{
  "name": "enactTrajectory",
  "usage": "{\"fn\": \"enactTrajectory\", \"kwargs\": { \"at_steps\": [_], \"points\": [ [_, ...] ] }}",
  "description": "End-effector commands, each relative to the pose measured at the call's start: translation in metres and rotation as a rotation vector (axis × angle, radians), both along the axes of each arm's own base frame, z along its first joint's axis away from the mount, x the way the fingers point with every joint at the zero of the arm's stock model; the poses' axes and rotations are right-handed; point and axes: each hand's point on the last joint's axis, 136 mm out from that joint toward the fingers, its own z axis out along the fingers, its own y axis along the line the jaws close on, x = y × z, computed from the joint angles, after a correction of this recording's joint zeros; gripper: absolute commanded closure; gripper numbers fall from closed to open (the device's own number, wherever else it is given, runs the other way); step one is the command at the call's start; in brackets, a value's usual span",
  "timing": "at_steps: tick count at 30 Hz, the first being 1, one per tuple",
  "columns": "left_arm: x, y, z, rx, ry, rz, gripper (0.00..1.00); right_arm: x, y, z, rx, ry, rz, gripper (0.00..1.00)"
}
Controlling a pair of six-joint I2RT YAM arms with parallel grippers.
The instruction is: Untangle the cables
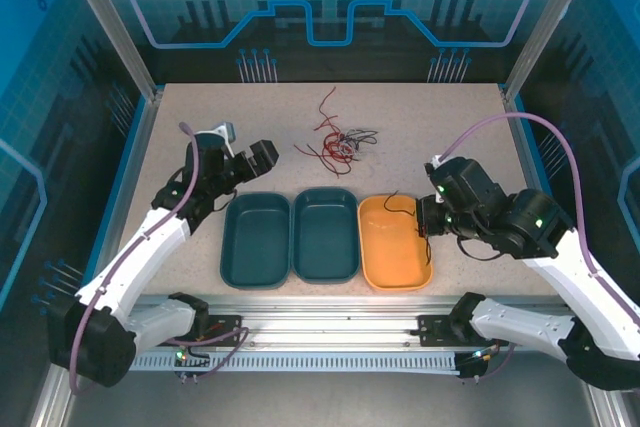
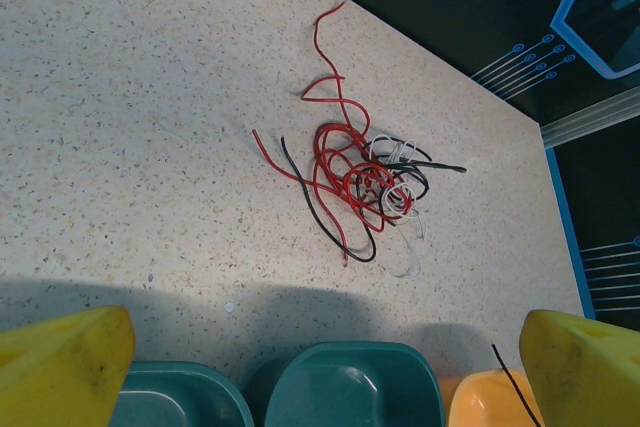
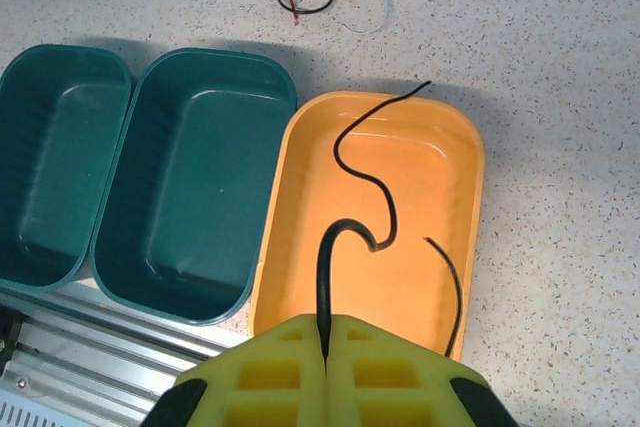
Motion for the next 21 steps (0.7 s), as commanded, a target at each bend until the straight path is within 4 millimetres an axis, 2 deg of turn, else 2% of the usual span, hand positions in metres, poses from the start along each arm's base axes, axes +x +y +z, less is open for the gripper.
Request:
{"fn": "enactTrajectory", "kwargs": {
  "at_steps": [1, 6, 10, 17, 21],
  "points": [
    [-0.007, 0.006, -0.001, -0.002, 0.004, 0.017, 0.01, -0.005, -0.008, 0.024, 0.034, -0.075, 0.006, 1.0],
    [-0.01, 0.008, 0.0, -0.01, -0.005, 0.027, 0.01, -0.005, -0.01, 0.055, 0.077, -0.177, 0.038, 1.0],
    [-0.013, 0.009, 0.0, -0.017, -0.009, 0.032, 0.01, -0.009, -0.016, 0.066, 0.082, -0.206, 0.048, 1.0],
    [-0.012, 0.009, -0.001, -0.014, -0.006, 0.035, 0.01, -0.02, -0.022, 0.065, 0.101, -0.196, 0.052, 1.0],
    [-0.013, 0.01, -0.003, -0.013, -0.002, 0.037, 0.01, -0.019, -0.021, 0.05, 0.083, -0.152, 0.036, 1.0]
  ]
}}
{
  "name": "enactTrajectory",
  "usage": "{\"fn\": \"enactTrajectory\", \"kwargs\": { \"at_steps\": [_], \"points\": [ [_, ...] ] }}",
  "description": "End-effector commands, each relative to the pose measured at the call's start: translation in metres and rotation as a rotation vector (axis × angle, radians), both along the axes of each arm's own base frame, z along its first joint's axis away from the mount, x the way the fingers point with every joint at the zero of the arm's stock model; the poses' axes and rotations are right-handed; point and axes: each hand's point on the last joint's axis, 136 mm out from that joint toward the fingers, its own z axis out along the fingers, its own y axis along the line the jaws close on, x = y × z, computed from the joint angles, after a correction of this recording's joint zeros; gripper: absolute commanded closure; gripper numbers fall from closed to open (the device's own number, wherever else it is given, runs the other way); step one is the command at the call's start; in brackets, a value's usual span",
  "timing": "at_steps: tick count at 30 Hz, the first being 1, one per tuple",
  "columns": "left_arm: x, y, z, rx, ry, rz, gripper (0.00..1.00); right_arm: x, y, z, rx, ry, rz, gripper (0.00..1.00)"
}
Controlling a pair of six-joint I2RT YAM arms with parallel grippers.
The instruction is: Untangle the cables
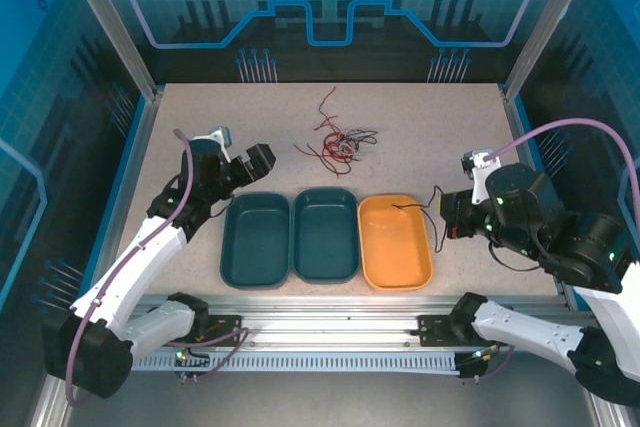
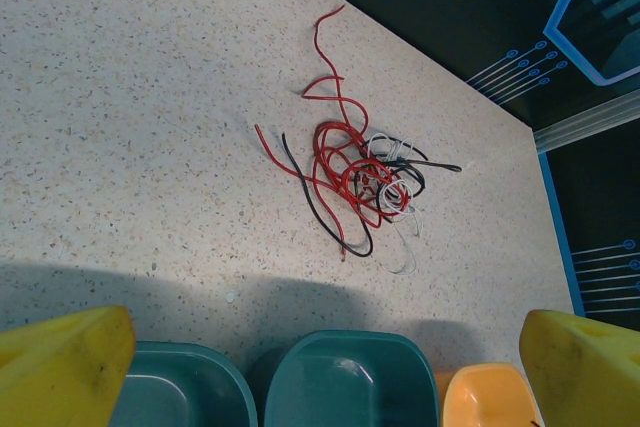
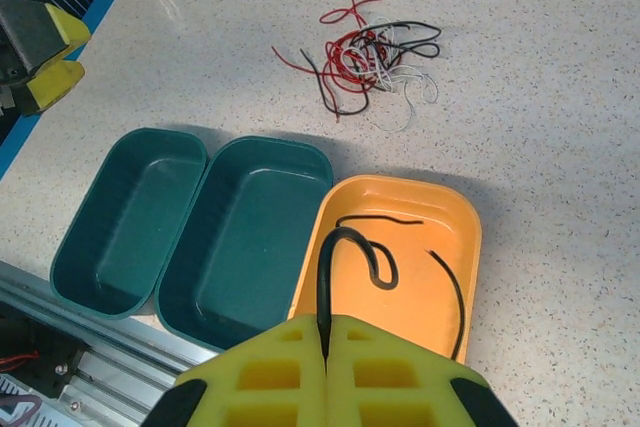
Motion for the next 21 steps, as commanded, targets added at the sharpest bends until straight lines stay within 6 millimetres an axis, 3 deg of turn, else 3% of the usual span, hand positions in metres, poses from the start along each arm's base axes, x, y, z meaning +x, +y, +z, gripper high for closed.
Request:
{"fn": "enactTrajectory", "kwargs": {
  "at_steps": [1, 12, 21],
  "points": [
    [-0.002, 0.006, -0.003, 0.005, 0.005, 0.024, 0.01, -0.003, 0.001, -0.019, -0.033, 0.066, -0.003, 1.0],
    [-0.002, 0.007, -0.009, 0.011, 0.018, 0.026, 0.01, 0.026, 0.035, -0.082, -0.103, 0.179, -0.016, 1.0],
    [-0.002, 0.005, -0.017, 0.004, 0.036, 0.025, 0.01, 0.043, 0.033, -0.136, -0.196, 0.256, -0.074, 1.0]
  ]
}}
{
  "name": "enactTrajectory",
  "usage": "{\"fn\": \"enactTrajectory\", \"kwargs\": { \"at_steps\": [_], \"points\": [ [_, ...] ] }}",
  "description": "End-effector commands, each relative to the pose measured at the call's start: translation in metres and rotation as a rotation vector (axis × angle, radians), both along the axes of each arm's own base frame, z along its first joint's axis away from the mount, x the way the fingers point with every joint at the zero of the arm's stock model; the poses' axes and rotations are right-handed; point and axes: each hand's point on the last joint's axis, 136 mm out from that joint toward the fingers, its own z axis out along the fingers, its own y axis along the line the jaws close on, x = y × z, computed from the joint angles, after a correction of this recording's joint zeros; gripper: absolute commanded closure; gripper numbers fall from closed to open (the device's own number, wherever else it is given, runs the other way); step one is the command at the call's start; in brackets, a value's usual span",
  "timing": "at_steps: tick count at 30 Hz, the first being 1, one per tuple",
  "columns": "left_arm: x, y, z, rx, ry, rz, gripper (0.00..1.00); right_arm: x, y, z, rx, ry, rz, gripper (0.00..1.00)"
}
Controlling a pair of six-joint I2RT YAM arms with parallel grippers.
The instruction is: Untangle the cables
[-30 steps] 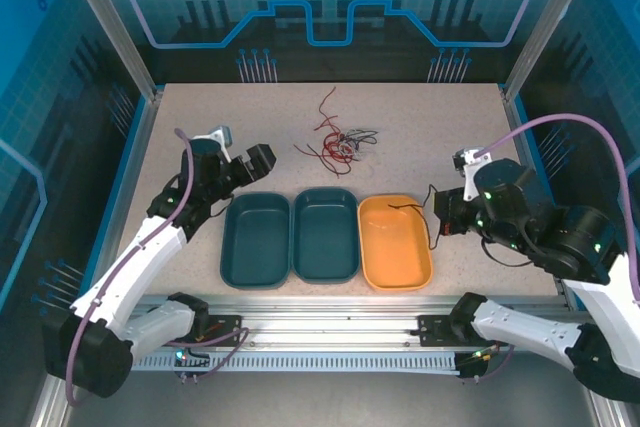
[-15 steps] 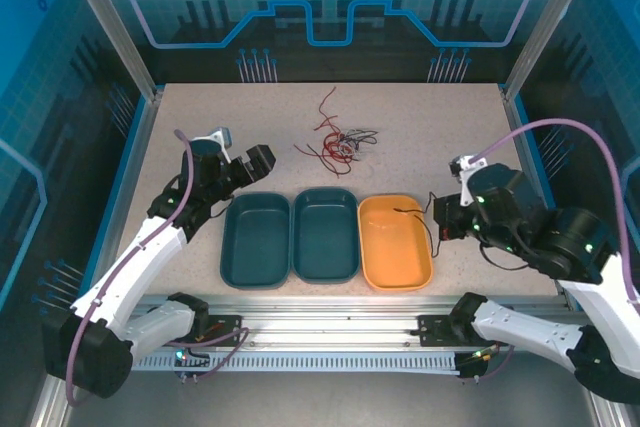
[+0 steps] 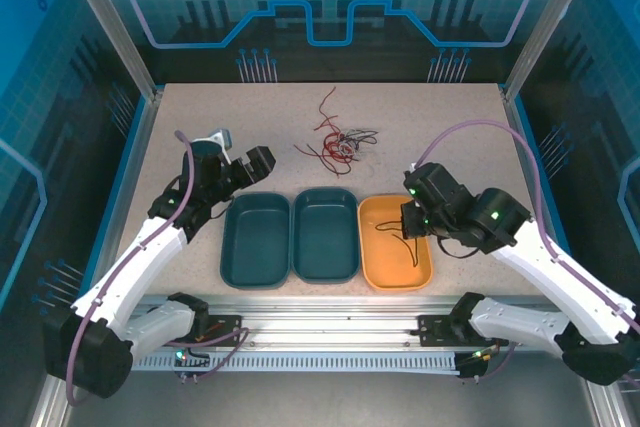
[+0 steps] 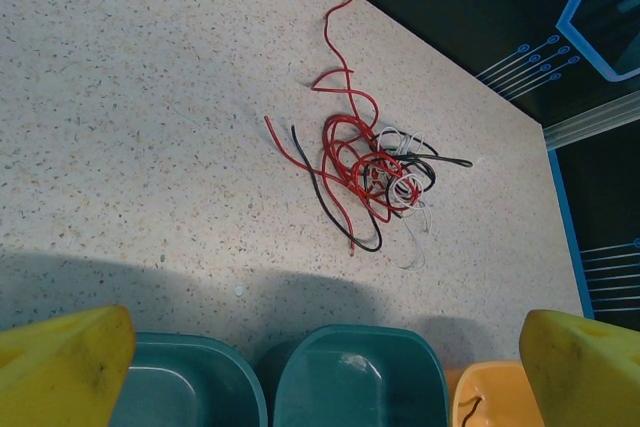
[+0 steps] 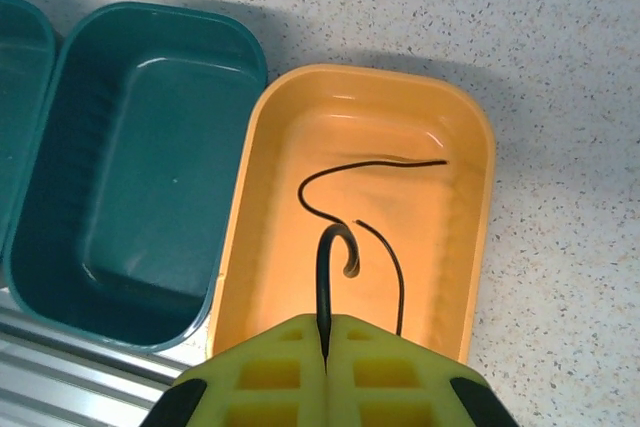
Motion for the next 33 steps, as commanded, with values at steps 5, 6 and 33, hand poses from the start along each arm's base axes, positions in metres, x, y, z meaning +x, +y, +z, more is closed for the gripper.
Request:
{"fn": "enactTrajectory", "kwargs": {
  "at_steps": [5, 6, 33],
  "points": [
    [0.0, 0.004, -0.012, -0.003, 0.025, 0.02, 0.01, 0.015, 0.01, -0.048, 0.049, 0.068, -0.045, 1.0],
    [0.0, 0.003, -0.013, -0.003, 0.029, 0.019, 0.01, 0.016, 0.01, -0.055, 0.048, 0.079, -0.052, 1.0],
    [0.003, -0.003, -0.026, -0.012, 0.068, 0.008, 0.01, 0.045, 0.009, -0.178, -0.182, 0.313, -0.108, 1.0]
  ]
}}
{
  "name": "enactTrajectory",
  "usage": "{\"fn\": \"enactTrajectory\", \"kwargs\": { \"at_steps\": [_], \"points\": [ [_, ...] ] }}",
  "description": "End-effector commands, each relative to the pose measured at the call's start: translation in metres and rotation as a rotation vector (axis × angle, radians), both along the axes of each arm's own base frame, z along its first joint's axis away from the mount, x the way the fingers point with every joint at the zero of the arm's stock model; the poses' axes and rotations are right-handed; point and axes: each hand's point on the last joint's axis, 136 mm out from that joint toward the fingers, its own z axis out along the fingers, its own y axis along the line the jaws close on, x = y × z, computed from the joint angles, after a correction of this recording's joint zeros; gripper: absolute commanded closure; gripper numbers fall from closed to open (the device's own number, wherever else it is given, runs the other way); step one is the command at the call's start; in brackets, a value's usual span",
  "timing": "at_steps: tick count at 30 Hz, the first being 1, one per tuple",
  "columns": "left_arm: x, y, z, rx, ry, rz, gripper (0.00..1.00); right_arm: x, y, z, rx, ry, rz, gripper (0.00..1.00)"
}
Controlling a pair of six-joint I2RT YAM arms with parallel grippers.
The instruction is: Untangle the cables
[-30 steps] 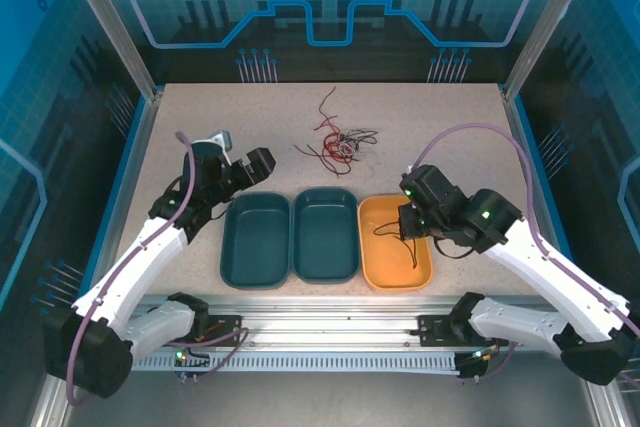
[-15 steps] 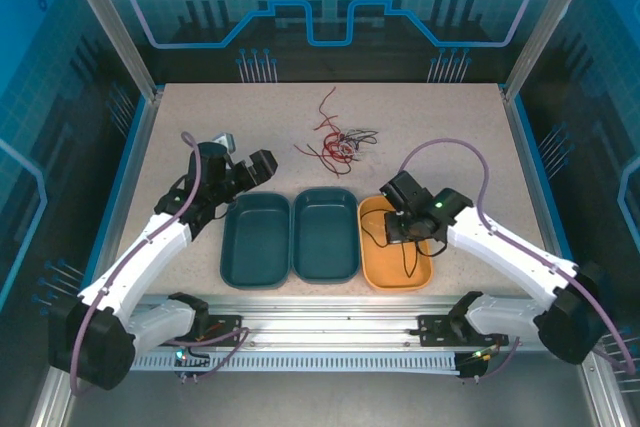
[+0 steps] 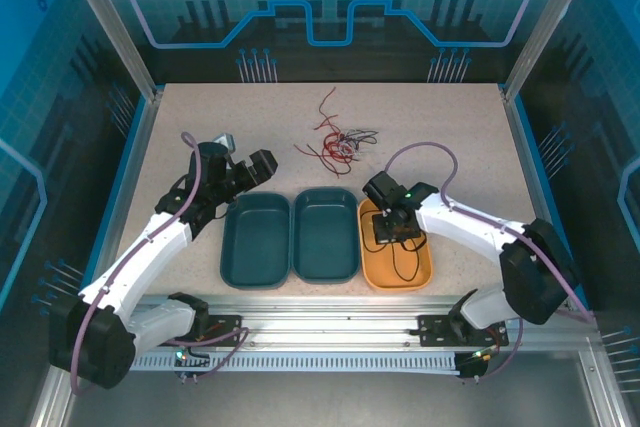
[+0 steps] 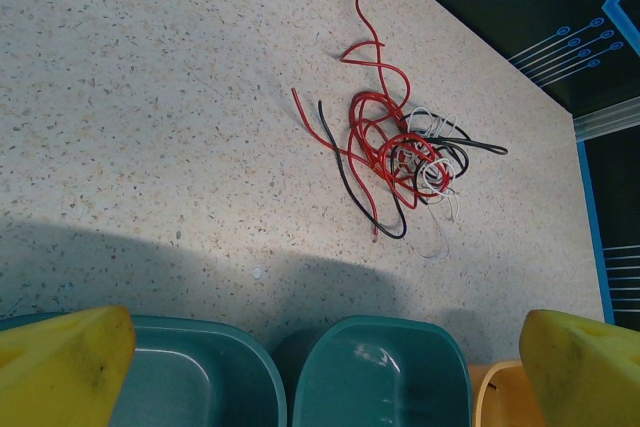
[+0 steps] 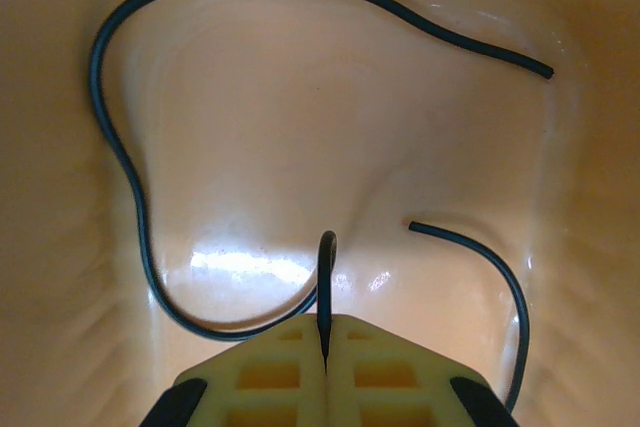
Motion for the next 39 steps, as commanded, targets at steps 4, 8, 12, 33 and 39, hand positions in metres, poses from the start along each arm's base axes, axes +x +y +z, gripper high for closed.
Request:
{"fn": "enactTrajectory", "kwargs": {
  "at_steps": [4, 8, 12, 33, 39],
  "points": [
    [-0.001, -0.001, -0.003, -0.002, 0.003, -0.004, 0.01, 0.012, -0.001, -0.003, -0.01, -0.016, -0.002, 0.99],
    [-0.002, 0.0, -0.003, 0.004, 0.003, -0.002, 0.01, 0.016, 0.001, 0.007, -0.004, -0.033, 0.008, 0.82],
    [-0.002, 0.001, -0.002, 0.012, 0.002, 0.002, 0.01, 0.019, 0.002, 0.026, 0.004, -0.064, 0.019, 0.69],
    [-0.002, 0.004, -0.002, 0.04, 0.006, 0.005, 0.01, -0.037, -0.01, 0.085, 0.091, -0.055, -0.054, 0.57],
    [0.0, 0.004, -0.004, 0.043, 0.012, 0.005, 0.01, -0.065, 0.006, 0.079, 0.15, -0.016, -0.053, 0.57]
  ]
}}
